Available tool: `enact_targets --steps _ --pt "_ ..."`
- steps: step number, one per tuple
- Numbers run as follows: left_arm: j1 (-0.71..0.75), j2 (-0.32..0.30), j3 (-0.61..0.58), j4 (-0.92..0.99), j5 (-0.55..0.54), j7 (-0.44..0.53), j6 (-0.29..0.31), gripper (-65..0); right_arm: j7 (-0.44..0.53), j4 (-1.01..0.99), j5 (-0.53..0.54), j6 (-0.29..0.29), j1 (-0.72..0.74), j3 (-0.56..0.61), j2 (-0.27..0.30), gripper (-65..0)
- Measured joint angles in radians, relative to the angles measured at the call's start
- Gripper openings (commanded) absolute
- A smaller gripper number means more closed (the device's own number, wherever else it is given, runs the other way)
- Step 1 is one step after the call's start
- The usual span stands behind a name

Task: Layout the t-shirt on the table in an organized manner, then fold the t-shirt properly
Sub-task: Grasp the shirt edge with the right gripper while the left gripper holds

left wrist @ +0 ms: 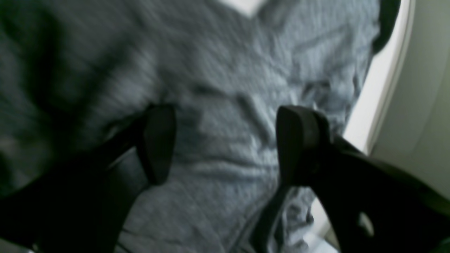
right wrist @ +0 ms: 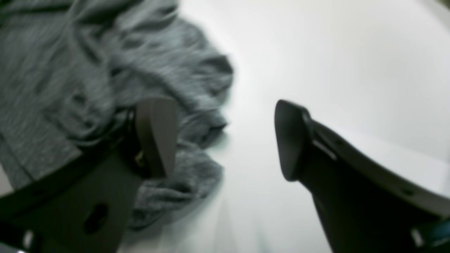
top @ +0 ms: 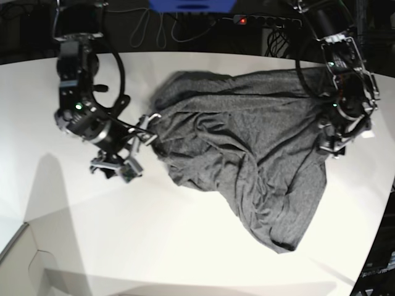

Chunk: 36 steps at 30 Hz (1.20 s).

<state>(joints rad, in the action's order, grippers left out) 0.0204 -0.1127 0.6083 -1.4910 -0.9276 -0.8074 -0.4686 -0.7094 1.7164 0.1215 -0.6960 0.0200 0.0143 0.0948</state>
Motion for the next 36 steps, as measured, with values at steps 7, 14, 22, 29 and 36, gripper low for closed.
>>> enact_targets --steps 7,14,22,29,36 --pt "-0.005 -0.056 0.063 0.069 0.025 -0.002 0.001 -21.6 -0.028 -0.263 -0.001 0.001 0.155 0.084 -0.012 -21.0" --pt "-0.005 -0.07 0.064 0.077 0.035 0.004 0.001 -21.6 -0.035 -0.407 -0.009 0.001 0.235 0.114 -0.011 -26.5" --pt "-0.021 -0.067 0.064 0.1 0.034 0.008 0.002 -21.6 -0.031 -0.421 -0.003 0.001 0.232 0.133 -0.002 -65.0" --pt "-0.032 -0.068 0.065 0.128 0.021 0.022 0.014 -21.6 -0.035 -0.407 0.0 0.0 0.22 0.088 0.066 -65.0" --pt "-0.032 -0.068 0.065 0.13 0.019 0.024 0.015 -21.6 -0.027 -0.265 -0.003 0.001 0.231 -0.238 0.084 -65.0"
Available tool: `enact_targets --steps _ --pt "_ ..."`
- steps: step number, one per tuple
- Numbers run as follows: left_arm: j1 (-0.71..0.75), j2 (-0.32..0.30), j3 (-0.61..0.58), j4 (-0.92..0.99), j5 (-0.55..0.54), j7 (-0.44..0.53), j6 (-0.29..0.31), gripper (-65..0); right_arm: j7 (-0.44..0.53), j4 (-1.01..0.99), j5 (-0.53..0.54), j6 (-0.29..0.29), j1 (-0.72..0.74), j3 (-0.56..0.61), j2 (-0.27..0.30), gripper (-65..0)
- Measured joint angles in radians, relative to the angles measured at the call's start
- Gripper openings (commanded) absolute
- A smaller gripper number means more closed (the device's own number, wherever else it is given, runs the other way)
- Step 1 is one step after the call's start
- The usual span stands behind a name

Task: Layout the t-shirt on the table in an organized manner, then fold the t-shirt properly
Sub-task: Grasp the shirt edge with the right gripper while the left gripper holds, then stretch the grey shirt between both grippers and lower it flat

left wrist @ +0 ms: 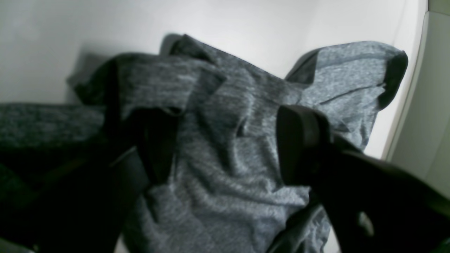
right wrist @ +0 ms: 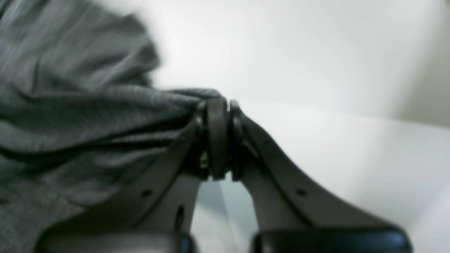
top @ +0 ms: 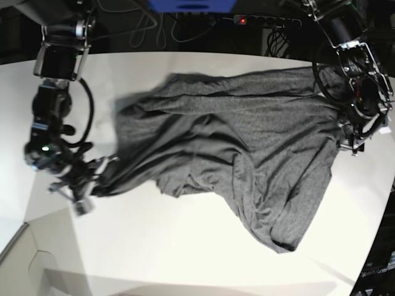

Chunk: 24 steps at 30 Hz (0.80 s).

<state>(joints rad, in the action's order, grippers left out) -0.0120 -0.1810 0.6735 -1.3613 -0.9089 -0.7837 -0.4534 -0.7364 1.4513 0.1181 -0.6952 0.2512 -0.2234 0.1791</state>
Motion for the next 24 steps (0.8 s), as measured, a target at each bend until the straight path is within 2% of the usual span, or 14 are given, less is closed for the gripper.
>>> enact_targets --steps 9,12,13,17,21,24 --pt "-0.012 0.017 0.005 0.001 0.008 0.005 0.001 -21.6 -0.014 -0.002 -0.005 -0.003 -0.002 -0.371 0.008 -65.0" --pt "-0.017 0.019 -0.003 0.001 0.006 -0.002 0.001 -21.6 -0.014 -0.002 -0.009 -0.003 -0.003 -0.451 0.013 -65.0" --pt "-0.019 0.022 -0.003 0.001 0.005 -0.001 0.001 -21.6 -0.013 -0.002 -0.009 -0.003 -0.003 -0.462 0.014 -65.0" --pt "-0.019 0.029 -0.002 0.0 0.0 -0.001 0.001 -21.6 -0.002 -0.022 -0.005 0.068 -0.02 -0.465 0.02 -65.0" --pt "-0.019 0.045 0.0 -0.007 0.003 0.003 0.002 -21.6 -0.012 -0.054 -0.009 0.071 -0.103 -0.383 0.023 -64.9" --pt "-0.025 0.047 0.0 -0.021 -0.001 -0.004 -0.003 -21.6 -0.017 -0.052 -0.006 0.071 -0.131 -0.338 0.018 -57.1"
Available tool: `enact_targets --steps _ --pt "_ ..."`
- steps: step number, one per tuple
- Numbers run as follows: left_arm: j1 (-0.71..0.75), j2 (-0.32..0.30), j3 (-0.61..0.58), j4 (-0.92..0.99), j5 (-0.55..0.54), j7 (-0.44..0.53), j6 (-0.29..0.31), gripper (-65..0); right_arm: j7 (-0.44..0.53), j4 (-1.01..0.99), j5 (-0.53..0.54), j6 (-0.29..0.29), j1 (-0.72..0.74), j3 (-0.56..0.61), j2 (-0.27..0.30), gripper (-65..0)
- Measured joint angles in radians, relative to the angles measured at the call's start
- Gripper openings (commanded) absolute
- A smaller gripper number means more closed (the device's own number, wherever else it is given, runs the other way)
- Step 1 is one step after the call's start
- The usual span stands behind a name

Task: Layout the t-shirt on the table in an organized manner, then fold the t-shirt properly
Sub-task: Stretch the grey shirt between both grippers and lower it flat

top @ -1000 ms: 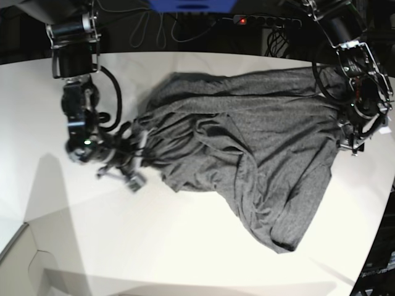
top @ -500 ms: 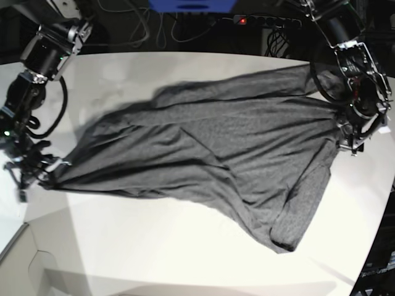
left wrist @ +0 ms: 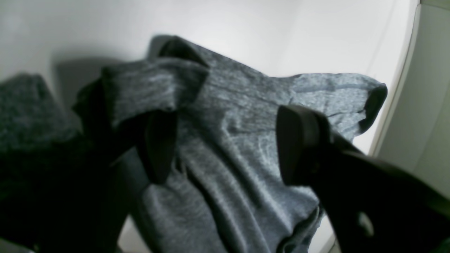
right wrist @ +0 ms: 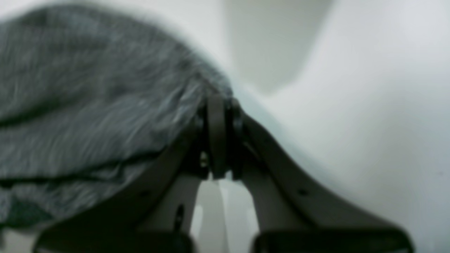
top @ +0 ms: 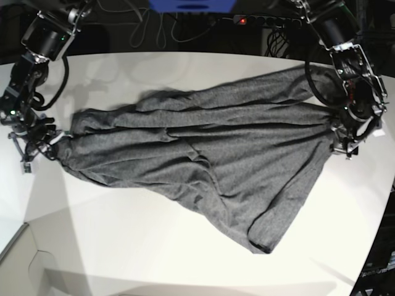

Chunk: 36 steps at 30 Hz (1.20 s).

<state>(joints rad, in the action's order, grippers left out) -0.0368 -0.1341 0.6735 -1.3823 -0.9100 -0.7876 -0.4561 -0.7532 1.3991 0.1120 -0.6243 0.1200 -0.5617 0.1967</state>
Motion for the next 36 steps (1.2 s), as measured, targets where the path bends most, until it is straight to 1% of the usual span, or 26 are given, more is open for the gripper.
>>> enact_targets --steps 3,5,7,10,12,13,15,17,19,21,22,25,27,29,30,31,34,36 --pt "0.006 0.009 -0.001 -0.035 -0.056 -0.023 -0.005 -21.6 0.009 0.04 0.0 0.0 -0.003 0.004 0.003 -48.0" --pt "0.009 0.006 -0.001 -0.087 -0.099 -0.023 -0.009 -21.6 0.012 0.071 0.004 0.0 -0.006 0.002 0.005 -43.5" --pt "0.002 -0.003 0.0 -0.138 -0.143 -0.018 -0.007 -21.6 0.004 0.11 -0.001 0.001 -0.014 -0.008 0.005 -41.1" --pt "-0.029 -0.012 -0.009 -0.178 -0.158 -0.02 -0.005 -21.5 0.008 0.192 0.0 0.0 -0.024 -0.069 -0.002 -40.3" --pt "-0.085 -0.015 -0.018 -0.146 -0.149 -0.011 -0.005 -21.5 0.016 0.228 0.005 0.001 -0.044 -0.08 0.003 -40.2" --pt "-0.12 -0.019 -0.043 -0.104 -0.13 -0.003 -0.005 -21.5 0.009 0.238 0.005 0.001 -0.055 -0.079 0.002 -40.2" --pt "-0.201 -0.025 -0.122 0.013 -0.066 -0.003 -0.012 -21.5 -0.002 0.258 0.004 0.001 -0.079 -0.077 -0.011 -40.2" --pt "-0.267 -0.011 -0.212 0.116 -0.009 -0.013 -0.014 -21.5 -0.003 0.288 0.004 0.0 -0.107 -0.074 -0.029 -40.2" --pt "-0.319 0.003 -0.3 0.194 0.02 -0.016 -0.012 -21.5 0.003 0.328 0.009 0.0 -0.146 -0.072 -0.054 -40.2" --pt "-0.364 0.005 -0.41 0.257 0.067 0.071 -0.013 -21.5 0.004 0.351 0.004 0.001 -0.179 -0.062 -0.073 -40.3" --pt "-0.384 0.004 -0.465 0.283 0.077 0.13 -0.016 -21.5 0.0 0.359 -0.001 0.0 -0.194 -0.047 -0.076 -40.5" --pt "-0.452 0.018 -0.626 0.365 0.087 0.24 -0.013 -21.5 0.007 0.387 0.005 0.0 -0.235 0.017 -0.081 -40.6" --pt "-0.483 0.025 -0.695 0.456 0.101 0.311 -0.005 -21.5 0.009 0.405 0.017 -0.003 -0.258 0.042 -0.082 -40.6" --pt "-0.496 0.026 -0.72 0.57 0.128 0.379 -0.002 -21.5 0.005 0.409 0.007 -0.002 -0.271 0.048 -0.08 -40.6" --pt "-0.49 0.023 -0.723 0.612 0.149 0.451 0.035 -21.5 0.004 0.408 0.003 -0.003 -0.274 0.047 -0.08 -40.6" --pt "-0.494 0.018 -0.722 0.649 0.154 0.476 0.032 -21.5 0.003 0.408 0.001 -0.003 -0.273 0.047 -0.081 -40.6" --pt "-0.517 -0.029 -0.729 0.705 0.167 0.493 0.031 -21.5 0.004 0.408 0.003 -0.003 -0.273 0.047 -0.081 -40.6" --pt "-0.496 -0.07 -0.721 0.709 0.177 0.521 0.031 -21.5 0.006 0.407 0.005 -0.003 -0.269 0.047 -0.081 -40.6"
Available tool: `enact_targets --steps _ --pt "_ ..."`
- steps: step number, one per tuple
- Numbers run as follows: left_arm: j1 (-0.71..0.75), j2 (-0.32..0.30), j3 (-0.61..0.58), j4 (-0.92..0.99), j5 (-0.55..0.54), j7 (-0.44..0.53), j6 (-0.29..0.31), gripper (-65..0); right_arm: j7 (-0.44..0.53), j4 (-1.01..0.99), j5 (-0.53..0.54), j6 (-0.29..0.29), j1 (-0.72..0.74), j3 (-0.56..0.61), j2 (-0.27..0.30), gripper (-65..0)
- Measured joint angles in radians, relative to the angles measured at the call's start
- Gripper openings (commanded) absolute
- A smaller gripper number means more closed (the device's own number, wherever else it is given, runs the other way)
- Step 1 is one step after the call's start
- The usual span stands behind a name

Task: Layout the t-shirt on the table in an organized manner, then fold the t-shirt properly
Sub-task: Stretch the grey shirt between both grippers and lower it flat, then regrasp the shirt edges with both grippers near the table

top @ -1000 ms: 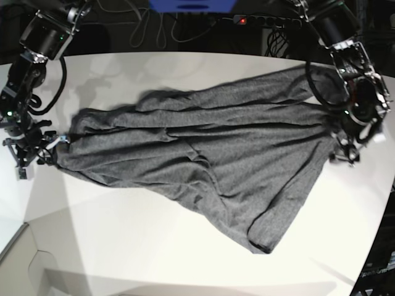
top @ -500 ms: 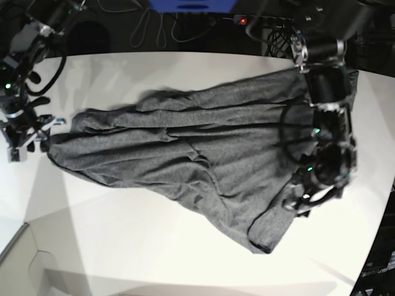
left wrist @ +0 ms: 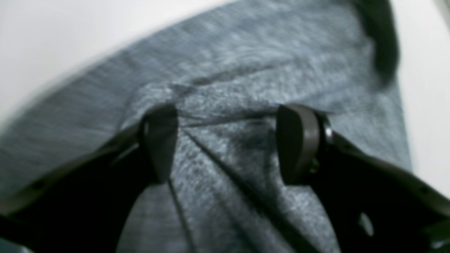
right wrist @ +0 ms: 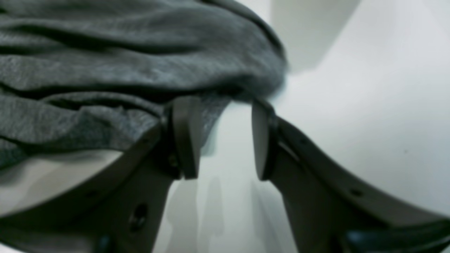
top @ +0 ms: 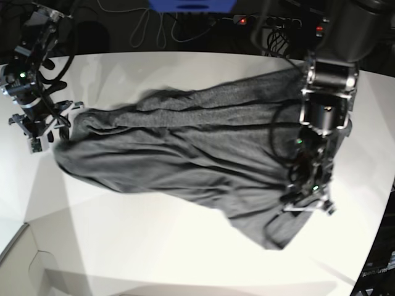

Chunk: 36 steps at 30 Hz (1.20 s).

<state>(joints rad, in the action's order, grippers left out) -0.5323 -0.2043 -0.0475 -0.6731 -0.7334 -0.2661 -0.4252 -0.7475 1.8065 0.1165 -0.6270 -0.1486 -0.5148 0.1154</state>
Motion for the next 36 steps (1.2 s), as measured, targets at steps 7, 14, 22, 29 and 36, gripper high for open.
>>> enact_targets --steps 7,14,22,29,36 --pt "0.166 -0.123 0.006 -0.19 -0.015 0.0 -0.023 -21.5 -0.002 -0.003 -0.006 0.0 0.017 0.036 0.002 -40.6" --pt "0.287 -0.161 0.003 -0.402 -0.183 -0.044 -0.031 -21.5 -0.008 0.0 -0.006 0.001 0.058 0.153 0.006 -40.1" --pt "0.394 -0.243 0.009 -0.662 -0.302 -0.058 -0.04 -21.5 -0.006 -0.193 0.005 -0.073 0.331 0.376 0.105 -34.3" --pt "0.569 -0.249 0.178 -0.793 -0.314 -0.055 -0.043 -21.5 0.038 -0.714 -0.006 -0.071 0.693 0.512 0.137 -25.4" --pt "0.675 -0.246 0.187 -0.796 -0.317 -0.06 -0.043 -21.5 0.352 -1.151 -0.003 -0.072 0.864 0.581 0.127 -22.3"
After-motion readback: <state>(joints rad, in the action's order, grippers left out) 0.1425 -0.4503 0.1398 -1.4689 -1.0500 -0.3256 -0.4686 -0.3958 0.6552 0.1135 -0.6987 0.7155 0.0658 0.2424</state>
